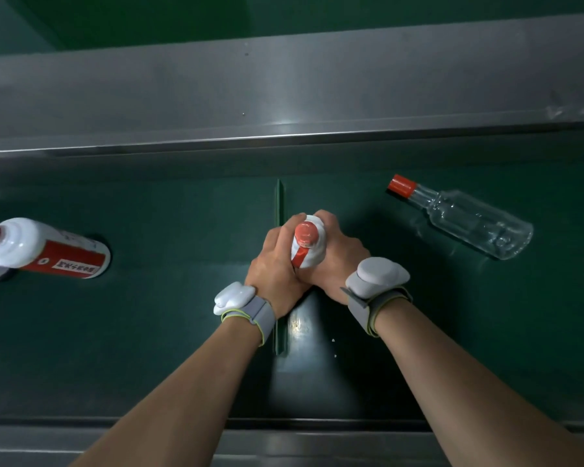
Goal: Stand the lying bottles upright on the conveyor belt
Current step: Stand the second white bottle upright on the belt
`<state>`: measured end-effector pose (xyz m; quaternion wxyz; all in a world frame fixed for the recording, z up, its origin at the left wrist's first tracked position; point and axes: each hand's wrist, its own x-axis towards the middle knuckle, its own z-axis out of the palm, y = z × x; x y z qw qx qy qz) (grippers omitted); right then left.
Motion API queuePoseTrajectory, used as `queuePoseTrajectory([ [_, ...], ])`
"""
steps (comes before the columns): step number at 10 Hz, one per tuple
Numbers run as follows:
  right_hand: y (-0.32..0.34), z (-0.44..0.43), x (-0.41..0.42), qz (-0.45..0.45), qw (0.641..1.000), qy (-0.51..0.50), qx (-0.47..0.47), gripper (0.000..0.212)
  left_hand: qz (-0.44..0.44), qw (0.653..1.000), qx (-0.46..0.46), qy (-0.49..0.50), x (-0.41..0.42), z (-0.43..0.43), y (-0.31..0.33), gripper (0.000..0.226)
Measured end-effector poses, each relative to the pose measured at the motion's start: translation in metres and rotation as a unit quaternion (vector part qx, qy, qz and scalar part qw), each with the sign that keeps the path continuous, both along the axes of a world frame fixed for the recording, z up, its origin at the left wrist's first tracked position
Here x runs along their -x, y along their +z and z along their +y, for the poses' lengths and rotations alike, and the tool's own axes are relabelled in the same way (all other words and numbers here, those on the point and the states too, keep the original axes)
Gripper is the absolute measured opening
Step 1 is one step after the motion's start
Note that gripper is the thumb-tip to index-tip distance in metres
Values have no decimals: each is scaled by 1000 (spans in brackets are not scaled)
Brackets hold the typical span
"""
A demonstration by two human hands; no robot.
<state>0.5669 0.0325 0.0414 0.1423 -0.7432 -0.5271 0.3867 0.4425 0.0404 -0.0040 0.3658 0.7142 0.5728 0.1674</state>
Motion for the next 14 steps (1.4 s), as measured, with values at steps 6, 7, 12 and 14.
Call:
queuePoseTrajectory([
  [6,-11,2,5,8,997,-69,33,72,131,989,68,7,-4,-1,13,99],
  [7,-4,-11,-2,-16,999,-8,44,87,167,983,78,19,-7,-2,18,102],
  [12,43,-94,-13,-57,998,-13,-17,65,52,991,66,103,-16,-69,68,89],
  [14,55,-136,-33,-71,997,-23,7,76,-23,986,87,137,-29,-112,85,99],
])
